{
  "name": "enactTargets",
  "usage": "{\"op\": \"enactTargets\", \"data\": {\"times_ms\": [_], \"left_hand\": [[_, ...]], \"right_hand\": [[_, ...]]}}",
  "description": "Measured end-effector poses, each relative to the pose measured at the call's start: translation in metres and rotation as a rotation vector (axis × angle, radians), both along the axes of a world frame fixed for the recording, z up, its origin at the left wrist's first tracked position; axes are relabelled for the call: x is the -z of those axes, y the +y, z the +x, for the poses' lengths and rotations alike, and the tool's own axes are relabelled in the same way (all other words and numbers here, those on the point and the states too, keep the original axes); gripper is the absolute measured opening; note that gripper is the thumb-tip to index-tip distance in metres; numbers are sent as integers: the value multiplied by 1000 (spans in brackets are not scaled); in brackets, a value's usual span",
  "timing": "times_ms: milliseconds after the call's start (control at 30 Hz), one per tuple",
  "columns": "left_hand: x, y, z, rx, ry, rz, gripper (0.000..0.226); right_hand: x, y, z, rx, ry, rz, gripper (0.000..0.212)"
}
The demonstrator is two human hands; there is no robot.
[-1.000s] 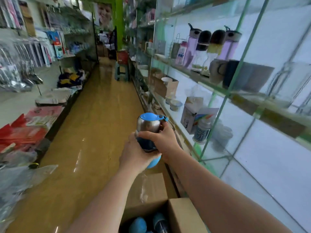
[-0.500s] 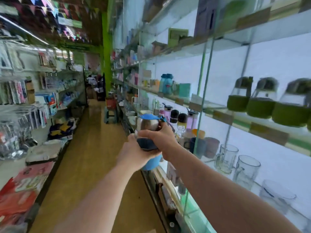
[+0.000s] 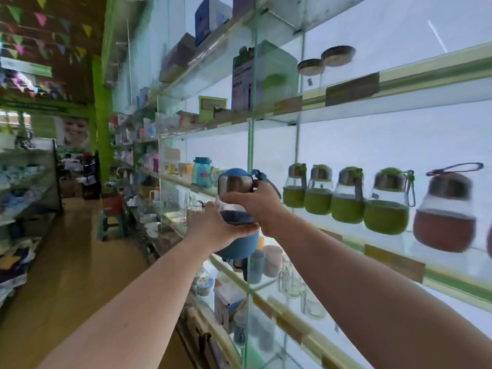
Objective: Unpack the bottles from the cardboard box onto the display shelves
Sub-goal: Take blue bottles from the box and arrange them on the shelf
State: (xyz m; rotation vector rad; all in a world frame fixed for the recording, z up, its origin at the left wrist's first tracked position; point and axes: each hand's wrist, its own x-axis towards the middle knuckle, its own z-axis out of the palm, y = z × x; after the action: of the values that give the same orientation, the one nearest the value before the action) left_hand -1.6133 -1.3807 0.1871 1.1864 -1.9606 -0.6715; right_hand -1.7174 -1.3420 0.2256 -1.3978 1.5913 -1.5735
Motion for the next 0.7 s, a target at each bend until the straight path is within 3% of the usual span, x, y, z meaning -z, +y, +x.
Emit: {"op": "enactTargets", "data": {"times_ms": [133,300,700], "left_hand": [[-14,-12,-45,31,32,6,94],[-33,-41,-96,59,24,0,109],[-41,-111,-173,111,11,-4,103]], "right_hand": [[-13,-8,-40,82,31,-27,48],[-30,-35,-89,128,88,-48,40],[-34,-101,-158,250,167,-51,46]]}}
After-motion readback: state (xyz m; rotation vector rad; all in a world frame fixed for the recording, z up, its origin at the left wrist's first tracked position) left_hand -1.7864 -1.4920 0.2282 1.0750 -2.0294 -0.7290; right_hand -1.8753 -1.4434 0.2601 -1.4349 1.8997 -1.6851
